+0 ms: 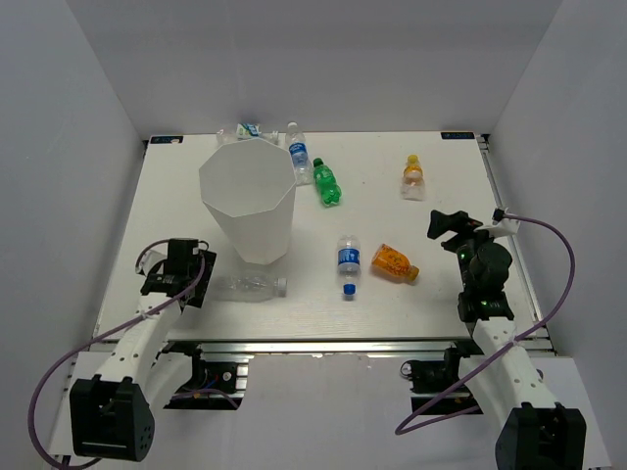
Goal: Put the plastic bottles in the bin
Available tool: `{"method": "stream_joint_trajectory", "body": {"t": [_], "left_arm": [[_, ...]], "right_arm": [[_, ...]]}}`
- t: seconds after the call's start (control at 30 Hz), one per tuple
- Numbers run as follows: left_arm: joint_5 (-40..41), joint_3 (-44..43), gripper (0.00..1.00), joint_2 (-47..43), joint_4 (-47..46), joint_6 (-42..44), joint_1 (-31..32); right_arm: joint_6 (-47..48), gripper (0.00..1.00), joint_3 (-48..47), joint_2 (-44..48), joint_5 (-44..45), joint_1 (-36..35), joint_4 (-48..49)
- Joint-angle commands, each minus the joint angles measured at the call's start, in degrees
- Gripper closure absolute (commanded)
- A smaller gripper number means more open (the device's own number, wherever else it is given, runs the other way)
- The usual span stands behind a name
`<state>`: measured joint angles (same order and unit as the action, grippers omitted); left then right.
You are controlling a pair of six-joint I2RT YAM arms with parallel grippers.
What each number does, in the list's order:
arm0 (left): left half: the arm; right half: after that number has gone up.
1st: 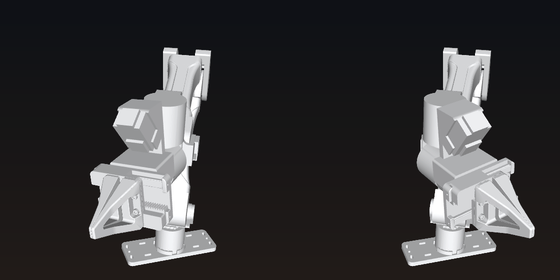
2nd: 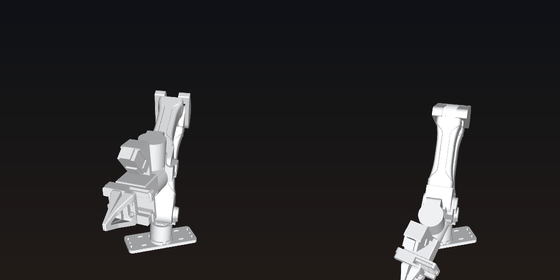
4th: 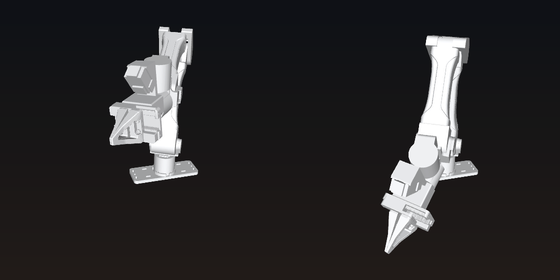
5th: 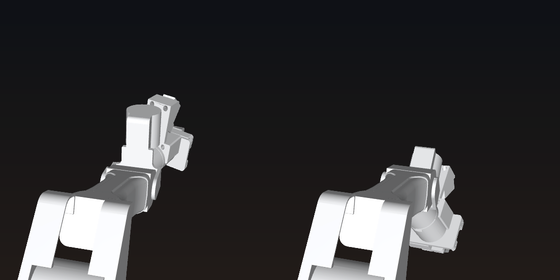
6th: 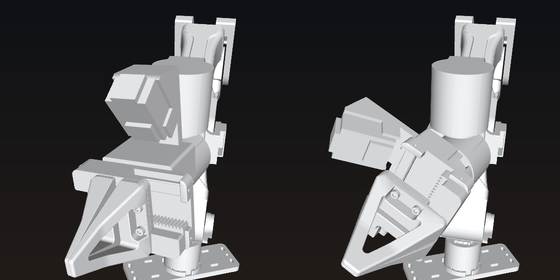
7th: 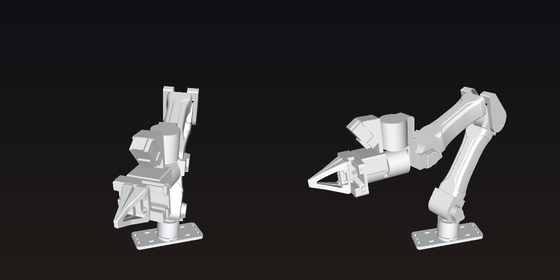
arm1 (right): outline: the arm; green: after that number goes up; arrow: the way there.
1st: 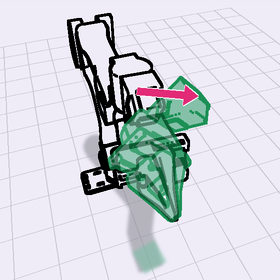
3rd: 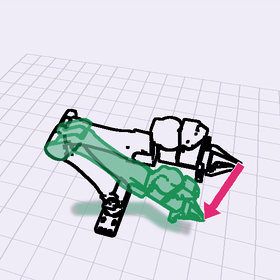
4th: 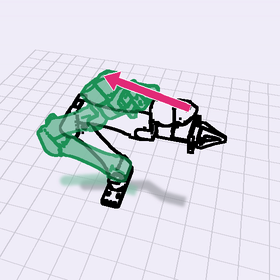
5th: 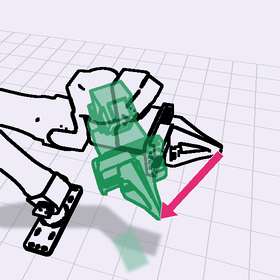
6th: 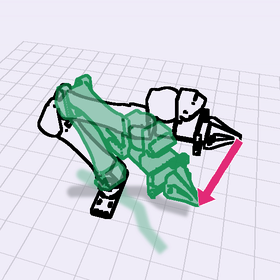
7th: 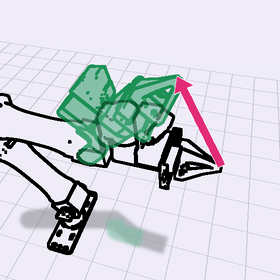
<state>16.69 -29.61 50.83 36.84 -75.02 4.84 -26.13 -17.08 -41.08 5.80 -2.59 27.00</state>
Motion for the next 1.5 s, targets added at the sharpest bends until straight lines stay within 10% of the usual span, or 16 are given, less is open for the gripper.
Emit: {"method": "stream_joint_trajectory", "body": {"t": [0.0, 0.67, 0.8, 1.03, 1.47], "left_arm": [[-3.32, 1.21, 0.02, 1.98, -4.75, -2.05, 1.04], [2.21, 4.20, 0.10, 14.12, -11.96, -8.12, 8.61], [3.43, 3.51, 0.27, 12.81, -9.78, -8.30, 8.52], [17.49, -4.66, 0.85, -1.33, 11.30, -10.32, 8.52], [35.61, -25.49, 0.85, -18.65, 25.84, -6.82, 8.52]], "right_arm": [[1.34, 0.11, -0.32, -0.14, -0.88, 0.39, 3.05], [1.08, 0.11, 0.03, -0.58, 1.32, 0.39, 3.05], [1.08, 0.11, 0.03, -0.23, 1.23, 0.39, 2.79], [0.38, 0.11, 0.38, 0.91, 3.16, 0.39, 2.53], [0.55, 0.11, -0.06, 2.49, 4.66, 0.39, 0.15]]}}
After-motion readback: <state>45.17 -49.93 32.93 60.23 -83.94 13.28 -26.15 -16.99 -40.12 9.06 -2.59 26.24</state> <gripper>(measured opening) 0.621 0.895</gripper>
